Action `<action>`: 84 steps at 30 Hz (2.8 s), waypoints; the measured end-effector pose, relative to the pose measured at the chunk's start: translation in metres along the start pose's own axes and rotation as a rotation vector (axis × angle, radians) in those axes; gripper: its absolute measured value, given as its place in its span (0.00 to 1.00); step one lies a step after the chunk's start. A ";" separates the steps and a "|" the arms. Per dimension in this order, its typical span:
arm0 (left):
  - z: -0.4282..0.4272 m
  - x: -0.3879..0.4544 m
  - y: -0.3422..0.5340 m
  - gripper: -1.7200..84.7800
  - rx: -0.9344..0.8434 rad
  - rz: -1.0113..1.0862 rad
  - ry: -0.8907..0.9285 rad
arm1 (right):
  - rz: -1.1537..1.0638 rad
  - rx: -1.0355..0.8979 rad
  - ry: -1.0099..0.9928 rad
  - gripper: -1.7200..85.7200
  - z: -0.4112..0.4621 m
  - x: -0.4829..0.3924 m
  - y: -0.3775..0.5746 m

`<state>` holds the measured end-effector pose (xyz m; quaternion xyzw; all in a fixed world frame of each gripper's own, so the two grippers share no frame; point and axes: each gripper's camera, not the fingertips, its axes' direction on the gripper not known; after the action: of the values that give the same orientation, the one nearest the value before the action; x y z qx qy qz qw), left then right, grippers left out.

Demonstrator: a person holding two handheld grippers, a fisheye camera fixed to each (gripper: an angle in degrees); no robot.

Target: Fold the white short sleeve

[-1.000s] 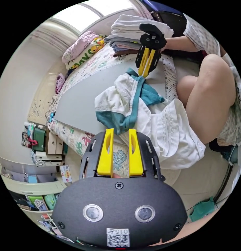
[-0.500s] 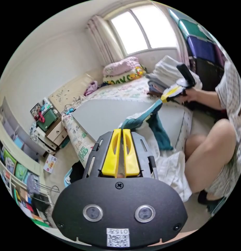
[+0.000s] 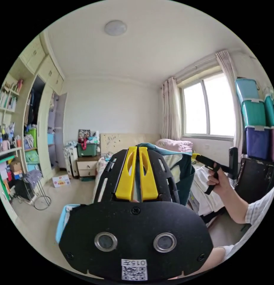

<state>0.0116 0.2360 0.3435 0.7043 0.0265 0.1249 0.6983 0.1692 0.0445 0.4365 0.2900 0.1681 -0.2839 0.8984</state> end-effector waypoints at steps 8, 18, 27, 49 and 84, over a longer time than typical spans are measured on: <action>-0.083 0.067 -0.074 0.02 0.088 0.222 -0.111 | -0.247 0.097 0.112 0.01 -0.079 -0.063 -0.092; -0.114 0.138 -0.114 0.02 0.129 0.521 -0.154 | -0.482 0.113 0.249 0.01 -0.136 -0.097 -0.144; -0.045 0.138 -0.137 0.03 0.148 0.586 -0.218 | -0.543 0.142 0.319 0.01 -0.087 -0.077 -0.183; 0.508 -0.120 0.156 0.11 -0.566 0.208 -0.156 | -0.237 -0.791 0.334 0.13 0.494 0.276 0.085; 0.496 -0.505 0.186 0.08 -0.633 -0.605 -0.379 | 0.175 -0.811 0.532 0.05 0.361 0.466 0.058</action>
<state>-0.3968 -0.3601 0.4605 0.4281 0.0633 -0.2126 0.8761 0.6185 -0.3316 0.5231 -0.0075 0.4636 -0.0355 0.8853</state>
